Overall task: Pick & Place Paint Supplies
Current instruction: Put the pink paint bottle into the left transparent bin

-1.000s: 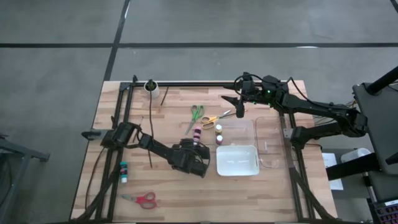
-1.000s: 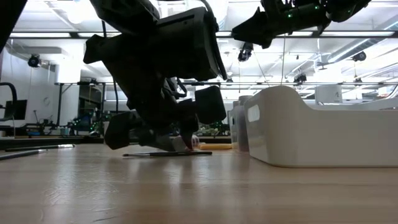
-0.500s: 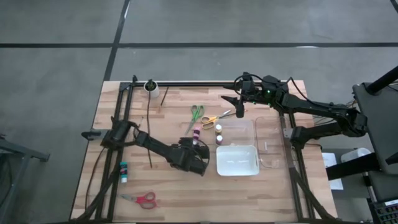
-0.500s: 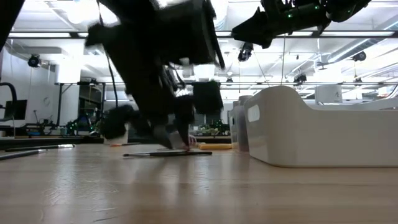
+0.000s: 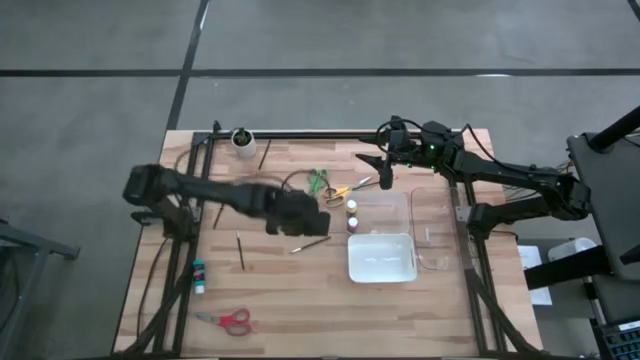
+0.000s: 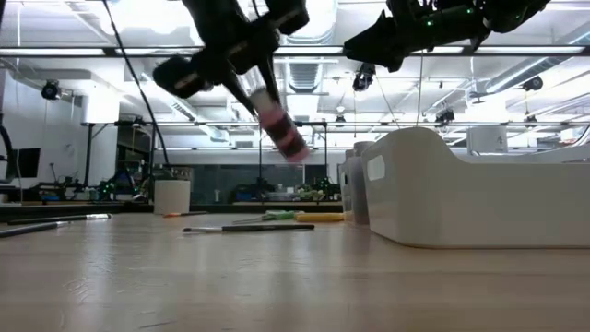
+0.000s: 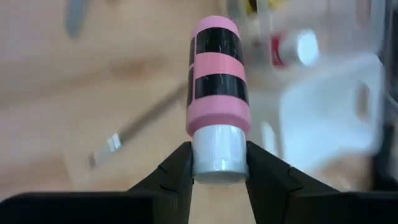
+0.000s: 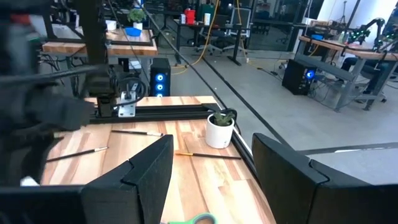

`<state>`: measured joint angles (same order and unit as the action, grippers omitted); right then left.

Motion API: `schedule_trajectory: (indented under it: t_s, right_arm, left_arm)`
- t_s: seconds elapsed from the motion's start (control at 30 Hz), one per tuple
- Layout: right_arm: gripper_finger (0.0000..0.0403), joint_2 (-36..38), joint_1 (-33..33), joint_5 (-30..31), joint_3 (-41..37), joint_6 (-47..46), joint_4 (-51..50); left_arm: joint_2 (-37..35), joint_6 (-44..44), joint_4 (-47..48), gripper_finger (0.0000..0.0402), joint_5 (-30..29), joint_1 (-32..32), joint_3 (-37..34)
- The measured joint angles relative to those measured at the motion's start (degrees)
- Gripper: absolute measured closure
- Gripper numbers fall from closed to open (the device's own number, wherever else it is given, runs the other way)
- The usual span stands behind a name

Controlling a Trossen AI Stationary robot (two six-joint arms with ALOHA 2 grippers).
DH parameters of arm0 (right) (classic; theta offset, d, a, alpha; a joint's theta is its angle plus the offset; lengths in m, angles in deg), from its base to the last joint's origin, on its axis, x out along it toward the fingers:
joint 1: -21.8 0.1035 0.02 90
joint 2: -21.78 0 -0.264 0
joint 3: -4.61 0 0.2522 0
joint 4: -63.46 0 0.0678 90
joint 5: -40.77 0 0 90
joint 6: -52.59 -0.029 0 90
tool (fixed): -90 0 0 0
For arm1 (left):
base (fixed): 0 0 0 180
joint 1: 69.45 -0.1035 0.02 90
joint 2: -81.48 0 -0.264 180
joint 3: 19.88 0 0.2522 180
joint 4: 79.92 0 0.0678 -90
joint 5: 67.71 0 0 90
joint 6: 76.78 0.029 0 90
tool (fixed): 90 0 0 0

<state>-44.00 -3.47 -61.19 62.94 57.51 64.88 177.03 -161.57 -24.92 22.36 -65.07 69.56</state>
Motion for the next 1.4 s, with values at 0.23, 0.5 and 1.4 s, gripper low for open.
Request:
schedule_trajectory:
  t_s: [0.23, 0.5, 1.4]
  right_arm:
    - [0.0186, 0.0, 0.01, -0.02, 0.0, 0.0, 0.0]
    - [0.0186, 0.0, 0.01, -0.02, -0.01, 0.0, 0.02]
    - [0.0186, 0.0, 0.0, -0.01, -0.01, 0.0, 0.04]
  left_arm:
    - [-1.86, -2.17, 10.03, 0.0286, 28.25, -12.69, 0.08]
    - [-0.4, -6.8, 10.96, 0.0286, 31.99, -18.92, -0.07]
    - [17.35, 1.04, 8.95, 0.0275, 52.31, -27.44, 0.15]
